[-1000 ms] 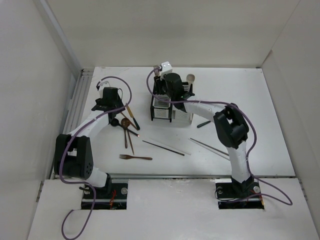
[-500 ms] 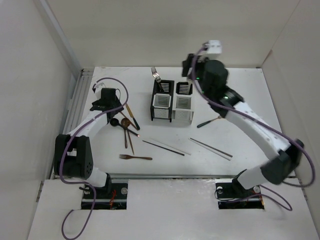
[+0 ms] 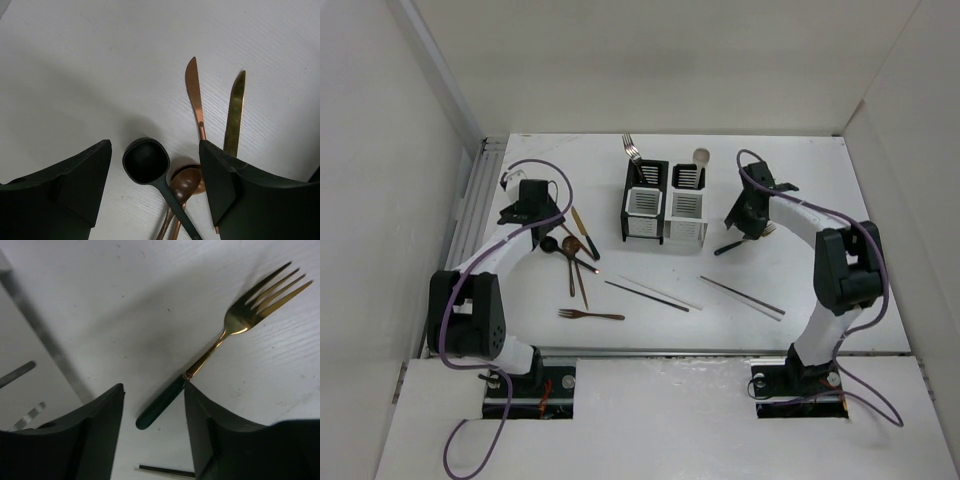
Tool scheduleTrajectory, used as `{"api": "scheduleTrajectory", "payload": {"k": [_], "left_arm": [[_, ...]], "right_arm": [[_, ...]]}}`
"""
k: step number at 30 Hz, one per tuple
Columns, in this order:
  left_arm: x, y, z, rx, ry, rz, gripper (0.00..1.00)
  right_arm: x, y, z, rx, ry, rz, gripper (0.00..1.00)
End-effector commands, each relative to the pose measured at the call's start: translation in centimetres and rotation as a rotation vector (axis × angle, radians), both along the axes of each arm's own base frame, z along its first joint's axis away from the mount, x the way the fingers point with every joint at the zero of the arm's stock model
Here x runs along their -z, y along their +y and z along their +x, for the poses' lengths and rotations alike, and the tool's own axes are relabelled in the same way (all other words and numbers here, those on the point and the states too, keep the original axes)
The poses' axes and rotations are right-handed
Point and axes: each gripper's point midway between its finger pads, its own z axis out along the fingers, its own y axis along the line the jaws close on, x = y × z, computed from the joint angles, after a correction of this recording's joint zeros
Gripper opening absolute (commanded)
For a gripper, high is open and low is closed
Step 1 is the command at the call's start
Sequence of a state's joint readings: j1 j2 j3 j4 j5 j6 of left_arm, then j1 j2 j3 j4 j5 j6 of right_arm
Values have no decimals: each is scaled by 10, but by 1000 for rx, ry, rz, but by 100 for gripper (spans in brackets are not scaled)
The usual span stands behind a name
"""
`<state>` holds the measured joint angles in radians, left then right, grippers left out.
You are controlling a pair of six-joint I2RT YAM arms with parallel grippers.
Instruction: Sort the eating utensils into containers
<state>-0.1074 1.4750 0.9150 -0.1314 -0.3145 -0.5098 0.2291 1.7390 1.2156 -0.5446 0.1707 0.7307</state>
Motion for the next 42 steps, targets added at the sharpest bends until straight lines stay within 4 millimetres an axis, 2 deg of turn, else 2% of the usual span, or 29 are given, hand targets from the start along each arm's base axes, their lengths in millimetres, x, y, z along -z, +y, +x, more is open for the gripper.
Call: {"api": "scheduleTrajectory", "payload": {"k": [1,2,6,9,12,14,20,22,27,31,33,39,42], "left_arm": [[-19,6,-1,-24,-63,15,68],[-21,8,1,-32,-73,22,68],[-25,17,-2,-60,-84,29,68],[-21,25,-5,-80,-75,31,68],[-22,23,-2,-73,-85,24,68],[-22,23,-2,-73,-85,24,68],[-20,22,-3,-67,-85,17,68],[-13,24,-5,-68,-66,12,68],[-14,23,-3,-68,-76,11,69],[-14,23,-3,-68,-76,11,69],[-12,27,-4,-78,-76,11,69],[-8,25,-6,-70,-66,4,69],[-4,25,-7,-70,-57,5,69]], "right_arm": [[-10,14,7,63,55,118,54],[-7,16,9,75,62,132,54],[9,25,-5,141,128,204,54],[18,24,-13,178,157,211,55],[35,18,-29,216,240,194,55],[40,19,-35,216,275,195,55],[25,0,-34,263,233,154,55],[26,-5,-39,257,264,137,55],[30,-4,-52,236,321,132,55],[12,-19,-45,228,265,72,55],[10,-25,-51,225,278,37,55],[22,-36,-62,174,323,-37,52],[20,-45,-63,128,324,-95,50]]}}
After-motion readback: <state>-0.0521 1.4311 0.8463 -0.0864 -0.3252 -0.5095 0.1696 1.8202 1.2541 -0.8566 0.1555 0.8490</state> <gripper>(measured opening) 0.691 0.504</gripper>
